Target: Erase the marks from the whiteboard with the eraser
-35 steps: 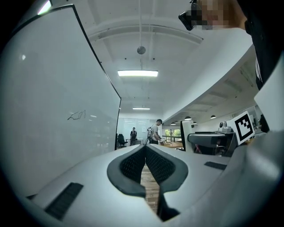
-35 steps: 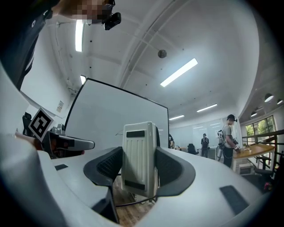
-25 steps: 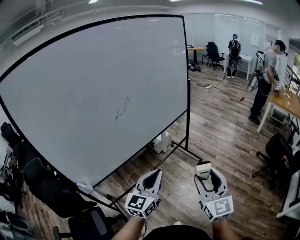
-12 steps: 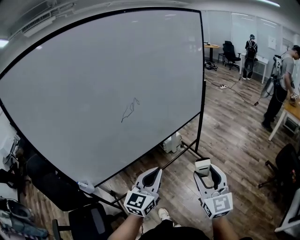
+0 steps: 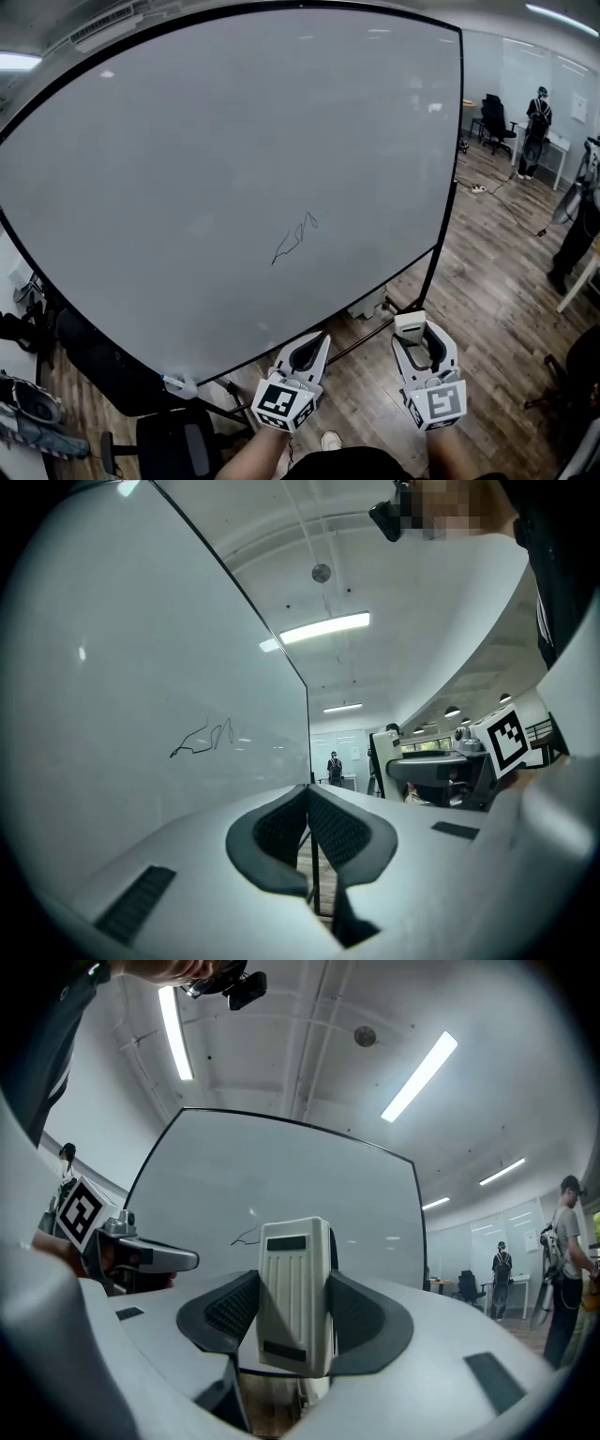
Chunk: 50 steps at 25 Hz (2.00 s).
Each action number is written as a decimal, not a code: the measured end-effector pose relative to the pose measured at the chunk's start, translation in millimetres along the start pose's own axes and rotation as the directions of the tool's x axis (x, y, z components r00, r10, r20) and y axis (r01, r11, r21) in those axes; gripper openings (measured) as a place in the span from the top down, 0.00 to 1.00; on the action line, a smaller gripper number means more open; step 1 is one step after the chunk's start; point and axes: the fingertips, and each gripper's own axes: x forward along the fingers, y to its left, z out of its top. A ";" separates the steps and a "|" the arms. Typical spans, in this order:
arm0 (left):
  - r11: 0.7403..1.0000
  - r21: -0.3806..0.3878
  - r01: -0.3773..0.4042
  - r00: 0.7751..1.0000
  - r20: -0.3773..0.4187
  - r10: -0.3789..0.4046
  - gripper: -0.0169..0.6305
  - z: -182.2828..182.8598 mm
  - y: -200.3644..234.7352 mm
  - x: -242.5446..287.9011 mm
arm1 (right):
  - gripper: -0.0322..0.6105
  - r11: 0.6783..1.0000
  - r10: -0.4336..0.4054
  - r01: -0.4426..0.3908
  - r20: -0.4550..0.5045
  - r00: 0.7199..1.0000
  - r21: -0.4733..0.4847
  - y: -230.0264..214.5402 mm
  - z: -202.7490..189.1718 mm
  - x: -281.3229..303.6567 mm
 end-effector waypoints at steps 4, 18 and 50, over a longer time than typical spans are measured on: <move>1.000 -0.001 -0.019 1.000 0.025 0.019 0.94 8.7 29.5 15.2 | 0.55 1.000 0.009 -0.009 0.024 1.000 -0.001 -1.0 6.6 47.4; 0.991 0.080 -0.108 0.988 0.119 0.098 0.94 40.4 112.8 39.4 | 0.55 0.993 0.116 -0.111 0.118 0.986 -0.043 12.4 37.9 183.0; 0.908 0.082 -0.412 0.903 0.170 0.395 0.94 64.3 182.3 26.1 | 0.56 0.981 0.189 -0.174 0.230 0.955 -0.085 -3.9 97.3 300.5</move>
